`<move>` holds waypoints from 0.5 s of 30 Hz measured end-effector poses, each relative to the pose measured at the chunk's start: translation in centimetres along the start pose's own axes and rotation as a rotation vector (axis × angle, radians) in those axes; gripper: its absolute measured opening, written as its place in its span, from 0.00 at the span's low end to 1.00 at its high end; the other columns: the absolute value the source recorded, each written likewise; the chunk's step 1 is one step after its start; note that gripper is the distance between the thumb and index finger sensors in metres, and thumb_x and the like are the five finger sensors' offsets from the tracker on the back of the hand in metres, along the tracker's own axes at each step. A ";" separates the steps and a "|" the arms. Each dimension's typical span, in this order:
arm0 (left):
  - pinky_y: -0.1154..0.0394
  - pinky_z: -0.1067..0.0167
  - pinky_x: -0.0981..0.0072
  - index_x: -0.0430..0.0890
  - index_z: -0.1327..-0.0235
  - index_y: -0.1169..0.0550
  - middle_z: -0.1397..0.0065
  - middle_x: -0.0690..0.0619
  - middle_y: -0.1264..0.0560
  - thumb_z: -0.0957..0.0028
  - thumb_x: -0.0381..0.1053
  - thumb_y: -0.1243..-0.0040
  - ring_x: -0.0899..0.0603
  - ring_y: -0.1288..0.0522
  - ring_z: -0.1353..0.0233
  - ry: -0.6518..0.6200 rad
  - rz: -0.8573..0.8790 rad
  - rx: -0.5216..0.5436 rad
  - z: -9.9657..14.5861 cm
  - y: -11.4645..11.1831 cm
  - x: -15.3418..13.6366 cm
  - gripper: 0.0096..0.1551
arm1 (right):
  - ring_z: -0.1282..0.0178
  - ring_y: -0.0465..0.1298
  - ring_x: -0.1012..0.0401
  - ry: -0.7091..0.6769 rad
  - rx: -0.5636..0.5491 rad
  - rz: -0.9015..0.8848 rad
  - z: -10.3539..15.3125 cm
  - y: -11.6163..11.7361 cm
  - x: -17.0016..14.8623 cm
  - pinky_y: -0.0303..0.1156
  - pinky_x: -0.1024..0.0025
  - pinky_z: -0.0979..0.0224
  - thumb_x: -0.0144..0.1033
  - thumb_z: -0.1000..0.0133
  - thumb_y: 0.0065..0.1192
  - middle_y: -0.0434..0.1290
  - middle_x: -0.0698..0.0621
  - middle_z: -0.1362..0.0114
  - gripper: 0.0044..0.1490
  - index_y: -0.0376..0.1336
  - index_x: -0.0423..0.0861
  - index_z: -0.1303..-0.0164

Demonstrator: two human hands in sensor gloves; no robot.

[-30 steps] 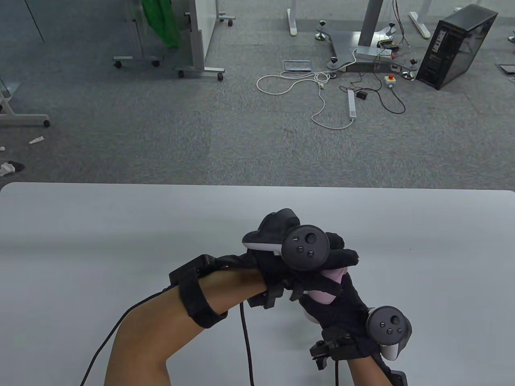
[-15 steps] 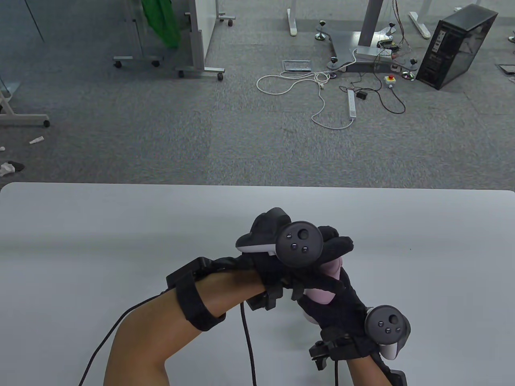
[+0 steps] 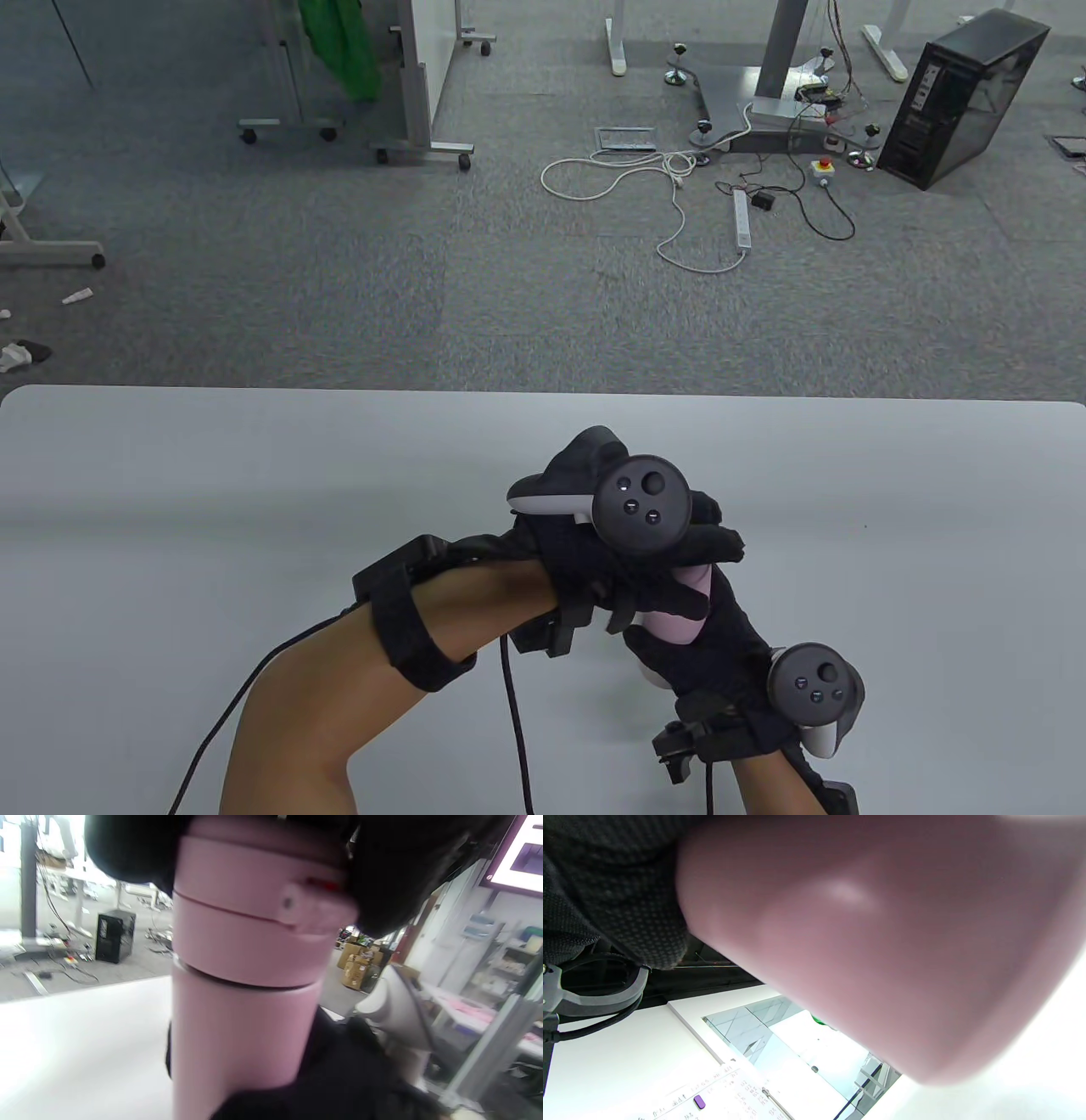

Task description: Open thermos by twisting cap

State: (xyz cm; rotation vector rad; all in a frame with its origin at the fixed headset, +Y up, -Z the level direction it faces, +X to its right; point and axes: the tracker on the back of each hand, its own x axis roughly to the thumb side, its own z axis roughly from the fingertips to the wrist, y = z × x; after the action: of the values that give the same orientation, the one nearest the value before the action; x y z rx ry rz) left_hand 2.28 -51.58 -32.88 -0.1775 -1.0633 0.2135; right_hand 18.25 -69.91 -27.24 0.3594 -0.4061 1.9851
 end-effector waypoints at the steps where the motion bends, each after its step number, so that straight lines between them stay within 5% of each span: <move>1: 0.21 0.49 0.48 0.50 0.24 0.22 0.23 0.40 0.28 0.48 0.63 0.27 0.31 0.22 0.37 0.010 -0.018 0.011 0.0 0.0 0.0 0.39 | 0.24 0.60 0.34 0.001 0.001 -0.004 0.0 0.1 0.0 0.60 0.37 0.24 0.68 0.65 0.78 0.54 0.31 0.19 0.76 0.45 0.37 0.21; 6: 0.18 0.61 0.57 0.53 0.25 0.22 0.31 0.41 0.21 0.49 0.73 0.34 0.36 0.16 0.51 0.074 -0.070 0.102 0.2 -0.3 -0.4 0.42 | 0.24 0.60 0.34 -0.003 0.005 0.007 0.0 0.2 0.1 0.60 0.37 0.24 0.68 0.65 0.78 0.54 0.31 0.20 0.76 0.45 0.37 0.21; 9: 0.18 0.59 0.56 0.52 0.23 0.24 0.29 0.40 0.22 0.50 0.75 0.35 0.37 0.16 0.50 0.106 -0.044 0.078 0.1 -0.5 -0.7 0.45 | 0.24 0.60 0.34 -0.002 0.004 0.012 0.0 0.2 0.1 0.60 0.37 0.24 0.68 0.65 0.78 0.54 0.31 0.19 0.76 0.45 0.37 0.21; 11: 0.20 0.50 0.49 0.50 0.19 0.27 0.24 0.38 0.27 0.48 0.74 0.35 0.36 0.18 0.42 0.140 0.014 0.006 0.0 -0.6 -1.0 0.48 | 0.24 0.60 0.34 0.006 -0.001 0.027 0.0 0.2 0.0 0.60 0.38 0.24 0.68 0.65 0.77 0.54 0.31 0.20 0.76 0.45 0.37 0.21; 13: 0.30 0.36 0.34 0.51 0.16 0.31 0.16 0.38 0.38 0.47 0.73 0.34 0.30 0.30 0.25 0.109 0.082 -0.049 0.0 -0.6 -1.3 0.48 | 0.24 0.60 0.34 0.012 0.007 -0.003 0.0 0.2 0.0 0.60 0.37 0.24 0.68 0.65 0.77 0.54 0.31 0.20 0.76 0.45 0.37 0.21; 15: 0.37 0.32 0.27 0.53 0.15 0.34 0.13 0.38 0.44 0.50 0.71 0.30 0.27 0.39 0.18 0.042 0.132 -0.042 0.2 -0.4 -1.5 0.52 | 0.24 0.60 0.34 0.006 0.007 0.002 0.0 0.2 0.1 0.61 0.37 0.24 0.68 0.65 0.77 0.54 0.31 0.20 0.76 0.45 0.37 0.21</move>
State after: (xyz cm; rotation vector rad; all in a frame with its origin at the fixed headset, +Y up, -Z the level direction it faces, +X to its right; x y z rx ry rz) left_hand 1.40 -52.38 -33.93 -0.2894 -1.0155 0.3052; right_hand 18.03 -69.91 -27.24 0.3575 -0.3956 1.9891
